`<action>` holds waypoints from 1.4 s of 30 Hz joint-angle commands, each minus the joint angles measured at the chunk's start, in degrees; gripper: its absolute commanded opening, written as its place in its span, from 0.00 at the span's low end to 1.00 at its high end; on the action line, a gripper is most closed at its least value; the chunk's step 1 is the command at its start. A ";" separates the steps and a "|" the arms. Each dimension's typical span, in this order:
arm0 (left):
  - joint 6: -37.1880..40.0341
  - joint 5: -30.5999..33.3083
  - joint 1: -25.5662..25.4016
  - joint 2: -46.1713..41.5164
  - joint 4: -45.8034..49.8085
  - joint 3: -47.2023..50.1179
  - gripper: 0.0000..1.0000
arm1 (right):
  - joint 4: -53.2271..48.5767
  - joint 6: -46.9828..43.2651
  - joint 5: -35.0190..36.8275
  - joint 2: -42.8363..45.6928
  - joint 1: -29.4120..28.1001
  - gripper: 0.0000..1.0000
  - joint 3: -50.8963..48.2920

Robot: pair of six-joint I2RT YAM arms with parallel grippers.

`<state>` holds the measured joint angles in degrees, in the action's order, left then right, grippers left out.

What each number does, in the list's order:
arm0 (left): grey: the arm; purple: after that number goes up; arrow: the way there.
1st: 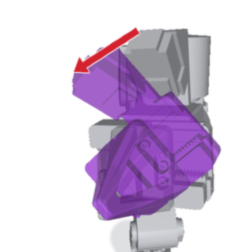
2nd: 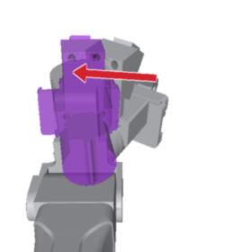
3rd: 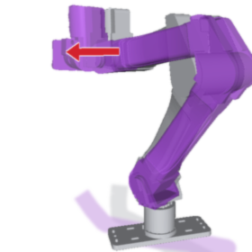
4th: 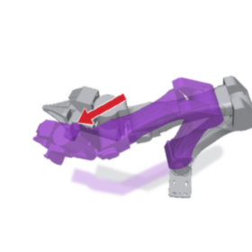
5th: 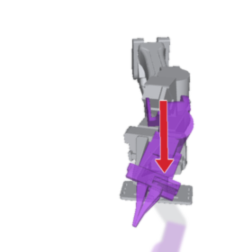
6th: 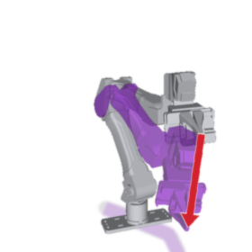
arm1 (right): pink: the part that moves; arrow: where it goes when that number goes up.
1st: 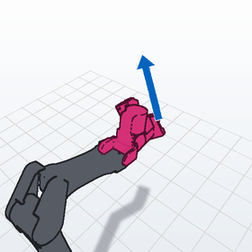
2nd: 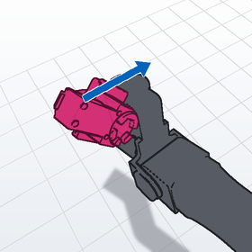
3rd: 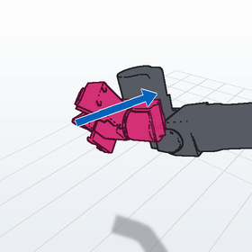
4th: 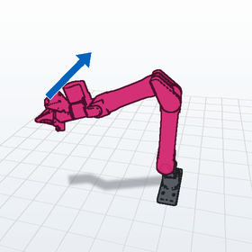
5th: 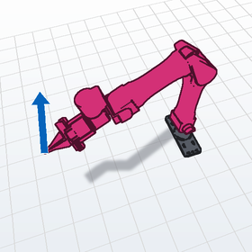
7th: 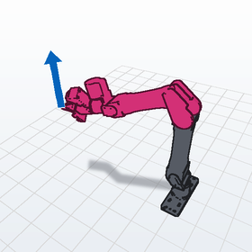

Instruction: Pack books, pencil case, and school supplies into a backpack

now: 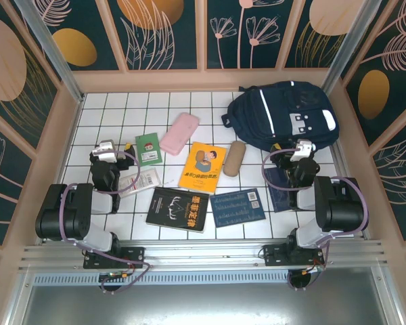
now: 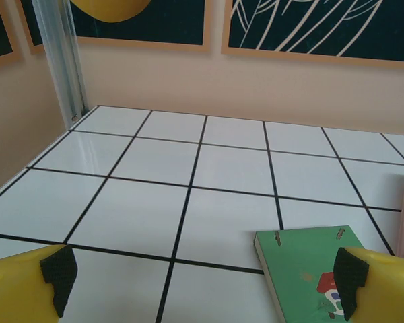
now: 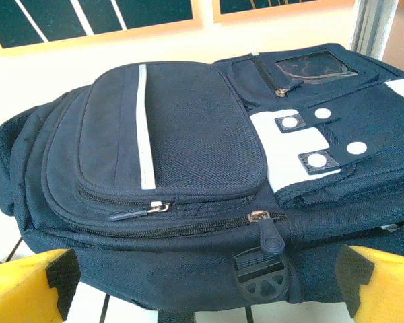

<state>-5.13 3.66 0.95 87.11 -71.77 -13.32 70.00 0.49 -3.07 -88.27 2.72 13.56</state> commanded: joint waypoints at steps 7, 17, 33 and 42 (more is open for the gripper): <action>0.73 0.55 -0.34 -0.17 -0.39 -0.47 0.99 | 0.05 0.05 -0.80 0.05 -0.04 0.99 0.60; 0.72 0.52 -0.34 -0.21 -0.30 -0.48 0.99 | 0.33 0.19 -1.15 0.09 0.16 0.99 0.47; 0.71 0.56 -0.34 -0.23 -0.30 -0.41 0.99 | 0.49 0.18 -0.87 0.12 0.06 0.99 0.27; 0.73 0.51 -0.34 -0.21 -0.48 -0.35 0.99 | 1.67 1.07 1.21 0.34 0.17 0.99 -0.45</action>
<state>-5.10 3.68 0.95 87.11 -71.77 -13.32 70.74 0.82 -1.54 -87.68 2.70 11.44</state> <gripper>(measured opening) 0.988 0.987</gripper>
